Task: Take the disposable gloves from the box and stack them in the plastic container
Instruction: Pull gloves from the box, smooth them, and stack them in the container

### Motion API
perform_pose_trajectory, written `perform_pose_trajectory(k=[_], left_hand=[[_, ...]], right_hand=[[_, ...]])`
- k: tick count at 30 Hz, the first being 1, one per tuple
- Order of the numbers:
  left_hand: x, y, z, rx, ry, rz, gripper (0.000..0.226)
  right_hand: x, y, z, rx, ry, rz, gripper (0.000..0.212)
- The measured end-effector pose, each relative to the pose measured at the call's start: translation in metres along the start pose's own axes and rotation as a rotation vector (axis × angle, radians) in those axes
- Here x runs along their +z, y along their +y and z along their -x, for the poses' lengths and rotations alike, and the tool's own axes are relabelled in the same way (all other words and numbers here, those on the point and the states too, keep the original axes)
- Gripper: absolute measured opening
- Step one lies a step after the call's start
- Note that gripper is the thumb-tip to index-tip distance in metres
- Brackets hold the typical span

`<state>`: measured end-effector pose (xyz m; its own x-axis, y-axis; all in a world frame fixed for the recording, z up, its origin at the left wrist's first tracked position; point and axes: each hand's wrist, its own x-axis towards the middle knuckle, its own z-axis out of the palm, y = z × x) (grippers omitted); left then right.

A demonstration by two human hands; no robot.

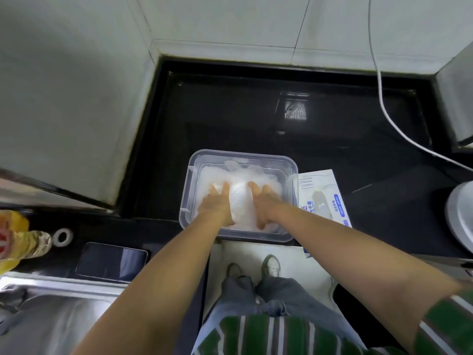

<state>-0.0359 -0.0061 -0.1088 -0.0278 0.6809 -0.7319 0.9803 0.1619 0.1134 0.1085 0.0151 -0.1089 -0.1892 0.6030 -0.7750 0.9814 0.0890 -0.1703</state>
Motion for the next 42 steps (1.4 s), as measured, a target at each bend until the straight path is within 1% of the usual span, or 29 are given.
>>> perform_pose_trajectory(k=[2, 3, 4, 5, 7, 9, 10, 11, 13, 15, 16, 17, 19, 21, 22, 24, 27, 29, 31, 33, 37, 39, 41, 42], left_hand=[[-0.004, -0.002, 0.004, 0.029, 0.037, -0.003, 0.105], [-0.007, -0.002, 0.005, 0.043, 0.079, -0.014, 0.097], [-0.012, -0.002, 0.009, 0.055, 0.141, -0.039, 0.088], [-0.016, -0.001, 0.014, 0.065, 0.212, -0.072, 0.078], [-0.025, 0.004, 0.023, 0.075, 0.390, -0.083, 0.052], [-0.034, 0.013, 0.033, 0.082, 0.549, -0.013, 0.025], [-0.039, 0.019, 0.038, 0.086, 0.608, 0.017, 0.021], [-0.042, 0.027, 0.043, 0.098, 0.652, 0.027, 0.023], [-0.049, 0.043, 0.046, 0.144, 0.691, 0.101, 0.026], [-0.052, 0.068, 0.050, 0.240, 0.651, 0.217, 0.026], [-0.053, 0.080, 0.050, 0.297, 0.604, 0.267, 0.025], [-0.052, 0.092, 0.052, 0.355, 0.554, 0.314, 0.022], [-0.046, 0.117, 0.058, 0.461, 0.462, 0.383, 0.017], [-0.037, 0.139, 0.063, 0.526, 0.392, 0.405, 0.015], [-0.032, 0.148, 0.064, 0.542, 0.360, 0.386, 0.016], [-0.021, 0.169, 0.064, 0.543, 0.282, 0.335, 0.022], [-0.004, 0.193, 0.058, 0.433, 0.143, 0.267, 0.035], [0.005, 0.200, 0.056, 0.355, 0.089, 0.231, 0.041], [0.012, 0.202, 0.051, 0.331, 0.048, 0.210, 0.044], [0.016, 0.197, 0.046, 0.328, 0.035, 0.182, 0.045], [0.020, 0.194, 0.035, 0.290, 0.018, 0.165, 0.050], [0.020, 0.194, 0.033, 0.287, 0.022, 0.157, 0.048], [0.019, 0.194, 0.031, 0.277, 0.028, 0.169, 0.046], [0.019, 0.195, 0.030, 0.278, 0.034, 0.180, 0.047]], right_hand=[[-0.003, 0.002, 0.001, -0.009, -0.041, -0.019, 0.128], [-0.007, 0.002, 0.004, -0.029, -0.058, -0.028, 0.122], [-0.011, 0.002, 0.009, -0.061, -0.051, -0.029, 0.113], [-0.017, 0.003, 0.013, -0.101, -0.012, -0.032, 0.098], [-0.030, 0.004, 0.022, -0.169, 0.140, -0.105, 0.062], [-0.042, 0.006, 0.029, -0.217, 0.321, -0.336, 0.032], [-0.049, 0.010, 0.035, -0.237, 0.409, -0.470, 0.022], [-0.056, 0.015, 0.042, -0.258, 0.510, -0.571, 0.016], [-0.068, 0.032, 0.050, -0.270, 0.692, -0.674, 0.015], [-0.070, 0.059, 0.057, -0.195, 0.779, -0.708, 0.015], [-0.068, 0.074, 0.057, -0.134, 0.773, -0.710, 0.015], [-0.063, 0.089, 0.058, -0.066, 0.737, -0.696, 0.015], [-0.048, 0.118, 0.062, 0.054, 0.589, -0.607, 0.014], [-0.029, 0.134, 0.069, 0.106, 0.436, -0.446, 0.018], [-0.020, 0.138, 0.071, 0.112, 0.393, -0.383, 0.021], [-0.005, 0.142, 0.074, 0.111, 0.383, -0.316, 0.025], [0.006, 0.141, 0.069, 0.092, 0.444, -0.247, 0.034], [0.008, 0.140, 0.068, 0.124, 0.485, -0.215, 0.028], [0.011, 0.143, 0.069, 0.146, 0.513, -0.198, 0.017], [0.013, 0.148, 0.065, 0.104, 0.543, -0.301, 0.005], [0.011, 0.167, 0.066, -0.024, 0.575, -0.819, 0.018], [0.009, 0.173, 0.069, -0.068, 0.602, -1.043, 0.020], [0.007, 0.177, 0.068, -0.061, 0.600, -1.169, 0.012], [0.007, 0.180, 0.066, -0.041, 0.572, -1.207, 0.006]])
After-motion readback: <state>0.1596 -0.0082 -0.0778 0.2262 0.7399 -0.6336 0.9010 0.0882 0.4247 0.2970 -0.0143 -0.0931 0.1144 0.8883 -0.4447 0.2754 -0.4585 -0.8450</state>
